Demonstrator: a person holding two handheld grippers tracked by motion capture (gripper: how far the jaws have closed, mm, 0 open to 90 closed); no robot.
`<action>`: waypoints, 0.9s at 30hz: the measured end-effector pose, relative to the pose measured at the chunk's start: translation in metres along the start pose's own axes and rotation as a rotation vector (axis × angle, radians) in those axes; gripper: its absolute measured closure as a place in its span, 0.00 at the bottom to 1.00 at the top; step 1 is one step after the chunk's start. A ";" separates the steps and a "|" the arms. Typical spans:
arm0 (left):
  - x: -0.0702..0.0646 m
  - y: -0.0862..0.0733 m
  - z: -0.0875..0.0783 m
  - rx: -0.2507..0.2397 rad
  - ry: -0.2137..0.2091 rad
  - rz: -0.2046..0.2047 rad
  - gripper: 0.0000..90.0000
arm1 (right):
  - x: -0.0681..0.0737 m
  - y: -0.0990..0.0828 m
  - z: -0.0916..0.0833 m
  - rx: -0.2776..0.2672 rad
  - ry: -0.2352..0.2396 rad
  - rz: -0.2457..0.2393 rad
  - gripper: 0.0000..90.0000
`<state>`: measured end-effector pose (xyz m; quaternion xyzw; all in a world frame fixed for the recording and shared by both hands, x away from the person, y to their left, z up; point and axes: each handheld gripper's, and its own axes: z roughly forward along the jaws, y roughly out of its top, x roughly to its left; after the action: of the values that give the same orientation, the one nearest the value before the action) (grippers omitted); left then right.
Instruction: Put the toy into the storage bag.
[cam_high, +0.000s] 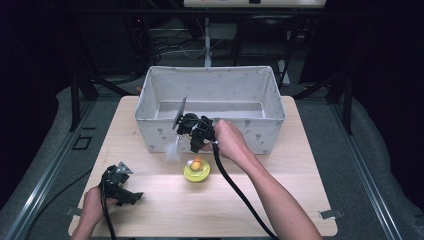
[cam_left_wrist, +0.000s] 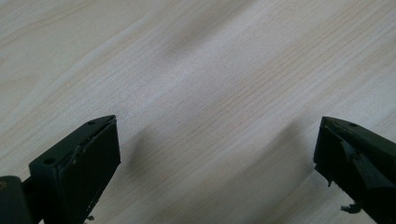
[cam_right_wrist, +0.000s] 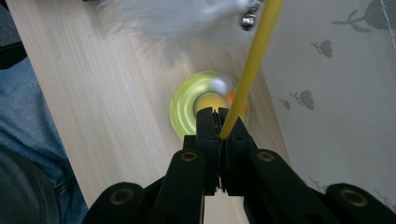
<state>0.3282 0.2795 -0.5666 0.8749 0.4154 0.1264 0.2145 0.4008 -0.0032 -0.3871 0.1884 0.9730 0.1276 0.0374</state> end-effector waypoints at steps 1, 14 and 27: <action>0.000 0.000 0.000 -0.001 -0.001 0.000 0.01 | 0.000 -0.001 -0.001 -0.008 -0.001 0.001 0.98; 0.000 0.000 0.000 -0.003 -0.004 -0.001 0.01 | 0.002 -0.012 -0.020 -0.027 0.000 0.008 0.98; 0.000 0.000 0.000 -0.005 -0.001 -0.001 0.01 | -0.006 -0.034 -0.043 -0.024 -0.017 0.042 0.98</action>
<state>0.3281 0.2798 -0.5663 0.8743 0.4154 0.1268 0.2168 0.3892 -0.0456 -0.3543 0.2095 0.9669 0.1382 0.0454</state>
